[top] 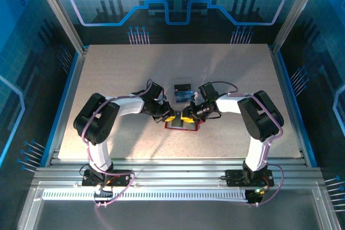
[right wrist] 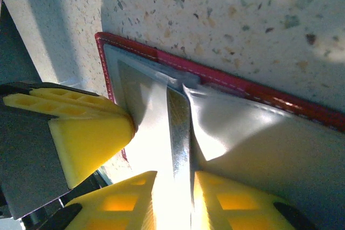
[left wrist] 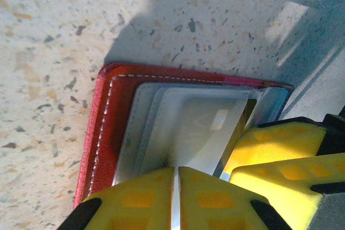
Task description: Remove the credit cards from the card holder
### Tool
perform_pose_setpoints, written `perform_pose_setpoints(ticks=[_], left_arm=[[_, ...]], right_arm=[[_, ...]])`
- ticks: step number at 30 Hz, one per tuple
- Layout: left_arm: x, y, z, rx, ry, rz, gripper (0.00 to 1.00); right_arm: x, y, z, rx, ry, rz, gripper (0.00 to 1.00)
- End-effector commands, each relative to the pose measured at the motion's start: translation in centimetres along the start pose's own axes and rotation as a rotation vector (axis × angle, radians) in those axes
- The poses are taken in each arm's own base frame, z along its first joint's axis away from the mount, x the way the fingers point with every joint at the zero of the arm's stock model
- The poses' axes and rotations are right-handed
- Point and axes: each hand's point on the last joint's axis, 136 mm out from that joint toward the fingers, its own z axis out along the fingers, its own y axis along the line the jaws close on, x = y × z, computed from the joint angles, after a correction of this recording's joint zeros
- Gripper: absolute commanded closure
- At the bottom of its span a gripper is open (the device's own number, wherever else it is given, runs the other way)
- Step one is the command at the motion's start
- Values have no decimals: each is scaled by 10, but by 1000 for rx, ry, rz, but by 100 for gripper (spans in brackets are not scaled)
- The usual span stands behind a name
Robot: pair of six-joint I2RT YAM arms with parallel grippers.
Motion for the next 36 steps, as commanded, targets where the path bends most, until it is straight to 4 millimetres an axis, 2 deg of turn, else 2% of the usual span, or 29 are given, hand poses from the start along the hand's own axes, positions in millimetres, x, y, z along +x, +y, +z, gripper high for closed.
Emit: perform_pose_setpoints(ticks=[1, 7, 19, 27, 36], left_arm=[[12, 22, 9, -53, 44, -41, 88], [13, 22, 8, -51, 47, -40, 88], [13, 23, 7, -56, 43, -39, 87], [12, 22, 4, -62, 34, -37, 88], [11, 22, 4, -67, 31, -39, 88]], right_arm=[[7, -5, 5, 34, 28, 25, 74], [6, 1, 4, 9, 16, 19, 75], [2, 11, -2, -33, -13, 6, 86], [0, 9, -6, -38, -29, 1, 91], [-3, 1, -21, -33, -49, 3, 100]])
